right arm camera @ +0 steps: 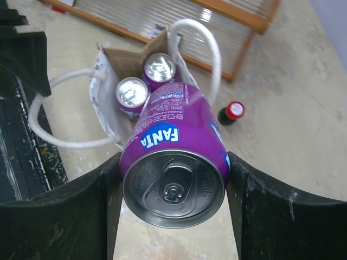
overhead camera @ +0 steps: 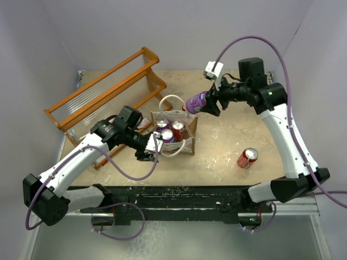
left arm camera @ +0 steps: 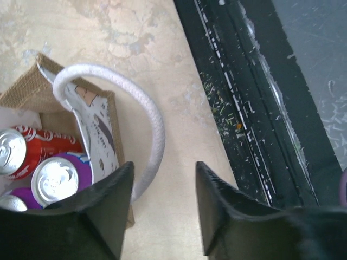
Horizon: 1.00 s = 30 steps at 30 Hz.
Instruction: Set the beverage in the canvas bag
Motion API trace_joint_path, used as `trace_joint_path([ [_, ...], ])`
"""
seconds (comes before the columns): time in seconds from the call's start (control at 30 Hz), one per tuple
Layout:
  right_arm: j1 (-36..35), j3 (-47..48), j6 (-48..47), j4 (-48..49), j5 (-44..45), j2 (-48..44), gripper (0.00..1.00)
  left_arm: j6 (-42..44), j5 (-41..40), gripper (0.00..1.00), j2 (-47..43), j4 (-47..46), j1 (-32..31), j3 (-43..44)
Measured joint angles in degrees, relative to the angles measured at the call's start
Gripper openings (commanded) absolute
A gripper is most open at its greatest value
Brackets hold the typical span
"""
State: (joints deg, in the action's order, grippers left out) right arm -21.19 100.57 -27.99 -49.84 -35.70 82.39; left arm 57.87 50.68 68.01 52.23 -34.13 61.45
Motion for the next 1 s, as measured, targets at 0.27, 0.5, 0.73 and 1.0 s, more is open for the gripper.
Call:
trace_joint_path([
  [0.27,-8.70,-0.87,-0.04,0.92,2.32,7.41,0.02,1.38,2.10,0.23,3.37,1.49,-0.13,0.15],
  [0.5,-12.59,-3.85,0.66,1.07,6.21,7.63,0.01,2.99,0.90,0.07,3.78,3.41,-0.55,-0.11],
  [0.73,-12.76,-5.07,0.59,1.01,11.85,7.67,0.01,3.26,0.22,0.00,4.15,4.26,-0.66,-1.55],
  [1.0,-12.83,-5.46,0.37,0.94,14.67,8.37,0.00,3.23,0.07,0.00,4.11,4.26,-0.76,-2.08],
])
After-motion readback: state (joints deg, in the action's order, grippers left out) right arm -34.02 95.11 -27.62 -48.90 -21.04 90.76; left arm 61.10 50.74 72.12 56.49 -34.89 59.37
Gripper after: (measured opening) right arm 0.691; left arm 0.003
